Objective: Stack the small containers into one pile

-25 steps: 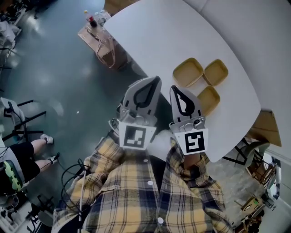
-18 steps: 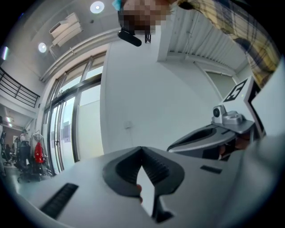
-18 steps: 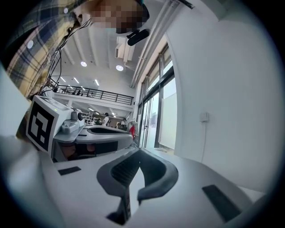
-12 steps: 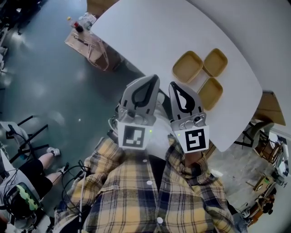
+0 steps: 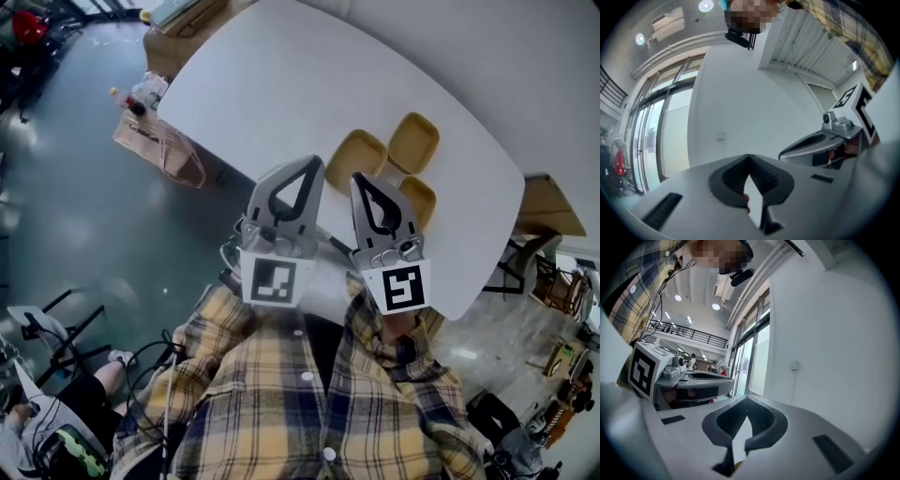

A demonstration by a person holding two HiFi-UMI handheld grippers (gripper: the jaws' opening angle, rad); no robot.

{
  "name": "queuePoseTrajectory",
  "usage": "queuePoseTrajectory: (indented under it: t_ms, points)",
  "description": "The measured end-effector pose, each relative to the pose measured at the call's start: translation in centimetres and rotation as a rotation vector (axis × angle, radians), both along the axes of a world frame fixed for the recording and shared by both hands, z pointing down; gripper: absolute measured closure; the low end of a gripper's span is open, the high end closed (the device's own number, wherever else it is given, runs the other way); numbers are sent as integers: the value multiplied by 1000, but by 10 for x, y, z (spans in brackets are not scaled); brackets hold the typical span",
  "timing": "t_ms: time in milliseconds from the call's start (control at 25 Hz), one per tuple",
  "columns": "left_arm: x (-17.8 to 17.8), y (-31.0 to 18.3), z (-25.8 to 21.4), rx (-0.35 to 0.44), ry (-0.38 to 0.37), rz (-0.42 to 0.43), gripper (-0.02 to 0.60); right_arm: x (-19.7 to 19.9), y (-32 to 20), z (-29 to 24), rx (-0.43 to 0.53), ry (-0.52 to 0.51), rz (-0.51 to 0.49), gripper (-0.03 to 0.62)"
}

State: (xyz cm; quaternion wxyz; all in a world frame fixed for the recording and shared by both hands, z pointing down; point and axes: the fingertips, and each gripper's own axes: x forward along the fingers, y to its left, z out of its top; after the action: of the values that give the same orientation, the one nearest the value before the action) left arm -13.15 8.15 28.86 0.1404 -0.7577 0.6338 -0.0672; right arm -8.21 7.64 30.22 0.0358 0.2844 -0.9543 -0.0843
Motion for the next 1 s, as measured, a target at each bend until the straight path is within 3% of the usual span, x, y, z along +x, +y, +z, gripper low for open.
queuePoseTrajectory:
  t_ms: [440, 680, 1000]
  points:
    - [76, -106, -26, 36, 40, 217, 563, 95, -90, -20, 33, 6, 262, 579]
    - [133, -125, -19, 19, 51, 337, 563, 155, -106, -19, 32, 22, 390, 579]
    - [162, -138, -6, -24, 57, 459, 563, 192, -108, -2, -3, 24, 532, 579]
